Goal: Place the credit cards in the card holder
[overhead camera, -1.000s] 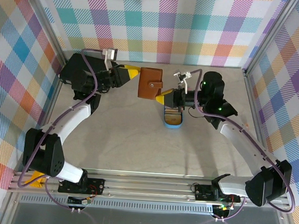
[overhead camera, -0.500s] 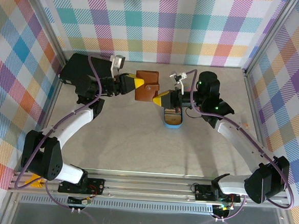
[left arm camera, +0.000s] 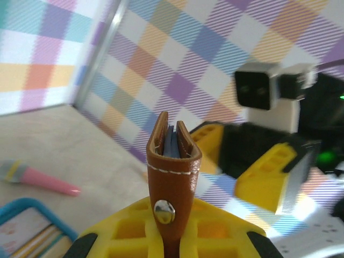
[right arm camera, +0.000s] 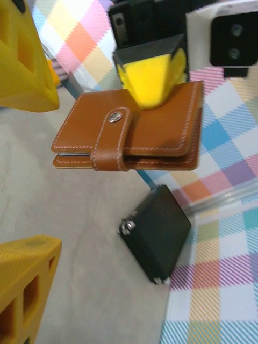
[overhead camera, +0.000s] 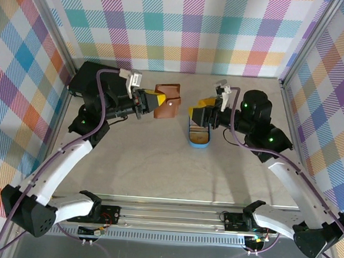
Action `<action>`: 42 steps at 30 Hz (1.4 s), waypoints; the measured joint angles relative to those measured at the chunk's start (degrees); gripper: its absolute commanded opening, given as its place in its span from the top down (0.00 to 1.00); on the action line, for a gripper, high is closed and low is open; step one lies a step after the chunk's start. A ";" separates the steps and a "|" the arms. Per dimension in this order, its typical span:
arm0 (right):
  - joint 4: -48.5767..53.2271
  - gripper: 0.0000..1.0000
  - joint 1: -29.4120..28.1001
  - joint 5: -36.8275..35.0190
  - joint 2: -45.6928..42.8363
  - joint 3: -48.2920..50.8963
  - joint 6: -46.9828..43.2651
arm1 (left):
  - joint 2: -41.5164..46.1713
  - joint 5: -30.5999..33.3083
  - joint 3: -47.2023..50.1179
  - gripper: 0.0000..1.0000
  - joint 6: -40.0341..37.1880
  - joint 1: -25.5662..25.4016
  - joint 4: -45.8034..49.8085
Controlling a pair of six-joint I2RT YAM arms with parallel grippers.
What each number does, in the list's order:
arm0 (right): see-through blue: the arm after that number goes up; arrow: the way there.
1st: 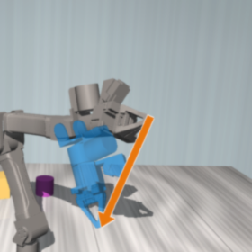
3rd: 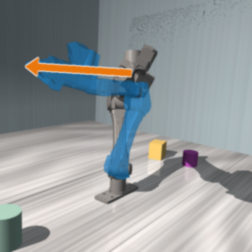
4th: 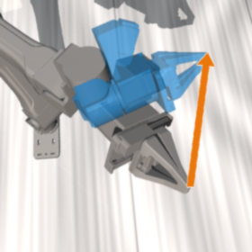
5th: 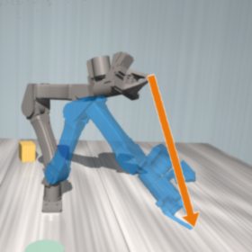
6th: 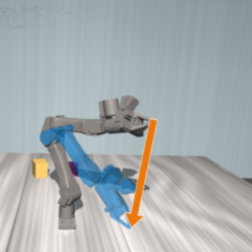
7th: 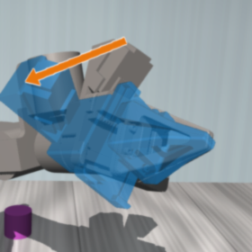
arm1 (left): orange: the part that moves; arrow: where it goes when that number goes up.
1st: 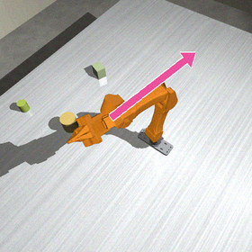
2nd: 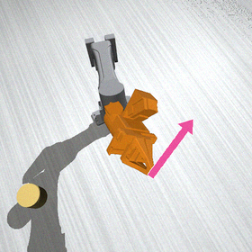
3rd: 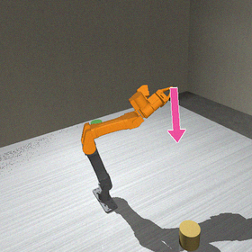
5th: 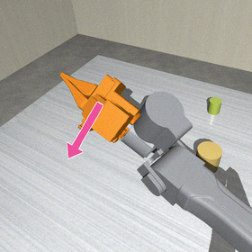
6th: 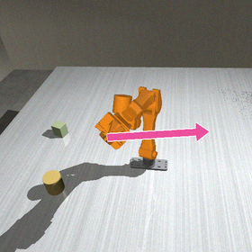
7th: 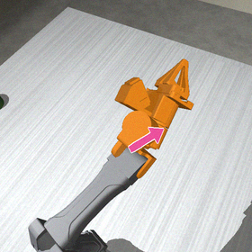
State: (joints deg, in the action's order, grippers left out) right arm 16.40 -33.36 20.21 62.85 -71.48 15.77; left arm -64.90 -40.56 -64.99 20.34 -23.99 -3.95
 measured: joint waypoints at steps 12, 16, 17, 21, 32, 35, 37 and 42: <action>3.98 0.49 -9.29 -11.15 12.50 -5.68 3.34 | -1.49 14.49 0.00 1.00 -5.95 -1.11 12.68; 5.68 0.52 -9.88 -12.39 16.11 -9.62 4.81 | -1.49 15.02 0.00 1.00 -5.90 -1.11 12.96; 5.95 0.53 -9.92 -12.55 16.87 -10.56 5.05 | -1.49 14.99 0.02 1.00 -5.88 -1.11 12.96; 6.64 0.56 -10.58 -12.70 18.84 -12.94 5.66 | -1.49 14.93 0.09 1.00 -5.88 -1.11 12.83; 10.99 0.56 -12.57 -15.08 24.02 -18.25 5.88 | -1.46 13.81 1.09 1.00 -5.31 -1.11 12.44; 12.26 0.57 -13.11 -16.41 24.55 -19.23 5.84 | -1.46 13.79 1.46 1.00 -4.96 -1.11 12.22; 13.09 0.57 -13.40 -17.31 24.63 -19.74 5.84 | -1.46 13.31 1.88 1.00 -4.68 -1.11 11.39; 15.91 0.58 -14.40 -19.98 26.14 -22.58 5.60 | -1.46 13.00 2.62 1.00 -3.32 -0.98 9.92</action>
State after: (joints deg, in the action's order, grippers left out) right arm 32.32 -47.77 0.23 88.99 -94.06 21.37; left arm -66.37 -27.55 -62.37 17.02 -24.97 5.98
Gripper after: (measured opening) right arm 0.417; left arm 0.085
